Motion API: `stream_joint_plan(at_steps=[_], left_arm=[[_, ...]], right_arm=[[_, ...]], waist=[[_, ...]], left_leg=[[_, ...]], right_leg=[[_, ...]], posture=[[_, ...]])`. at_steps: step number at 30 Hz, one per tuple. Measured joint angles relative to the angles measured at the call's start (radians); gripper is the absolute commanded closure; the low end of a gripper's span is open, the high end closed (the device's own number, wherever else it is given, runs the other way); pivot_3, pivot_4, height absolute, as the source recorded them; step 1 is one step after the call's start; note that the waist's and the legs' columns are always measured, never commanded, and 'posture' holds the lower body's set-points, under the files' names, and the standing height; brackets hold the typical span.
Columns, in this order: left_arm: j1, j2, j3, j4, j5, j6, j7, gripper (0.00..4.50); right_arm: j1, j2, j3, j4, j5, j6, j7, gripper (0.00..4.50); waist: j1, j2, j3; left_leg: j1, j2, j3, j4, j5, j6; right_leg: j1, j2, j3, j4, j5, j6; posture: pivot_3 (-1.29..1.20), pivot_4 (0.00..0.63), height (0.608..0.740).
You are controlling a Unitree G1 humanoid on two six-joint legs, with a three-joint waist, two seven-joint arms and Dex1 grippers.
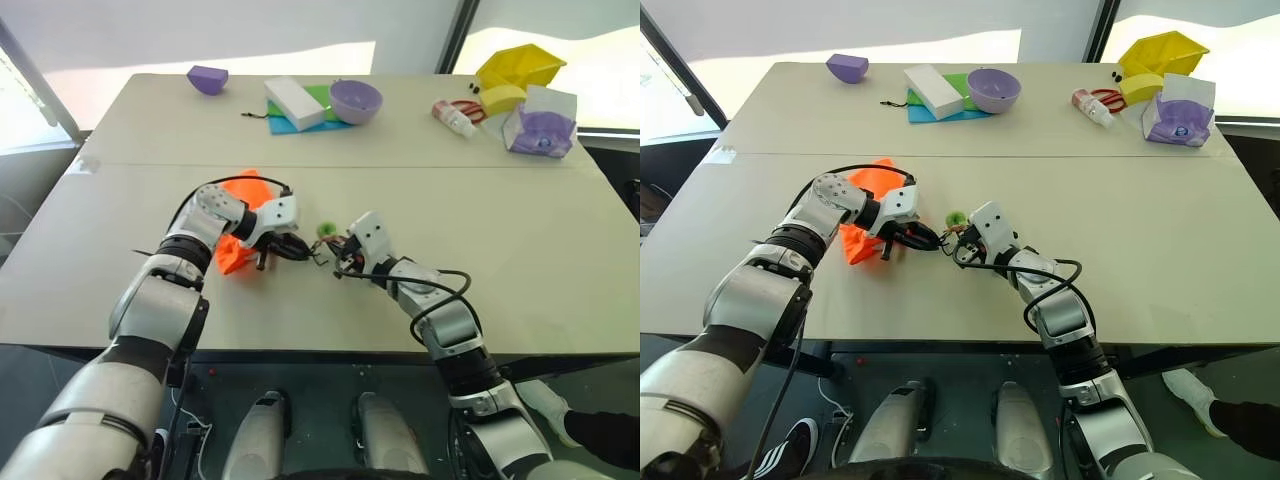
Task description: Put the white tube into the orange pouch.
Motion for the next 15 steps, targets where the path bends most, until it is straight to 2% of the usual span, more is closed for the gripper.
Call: stream_joint_plan(at_steps=[10,15], left_arm=[[0.004,0.009,0.001,0.000,-0.001,-0.005,-0.016,3.90],[0.023,0.056,0.018,-0.007,-0.002,-0.019,-0.037,3.90]], right_arm=[[-0.001,-0.003,-0.003,0.000,0.000,0.004,-0.006,4.50],[-0.009,-0.081,-0.051,0.008,0.002,-0.005,0.004,4.50]], waist=[[-0.001,0.000,0.000],[0.000,0.000,0.000]], left_leg=[[0.000,0.000,0.000,0.008,0.000,0.000],[0.000,0.000,0.000,0.011,0.000,0.000]], right_leg=[[0.000,0.000,0.000,0.006,0.000,0.000],[0.001,0.000,0.000,0.007,0.000,0.000]], posture=[[0.00,0.150,0.740],[0.00,0.150,0.740]])
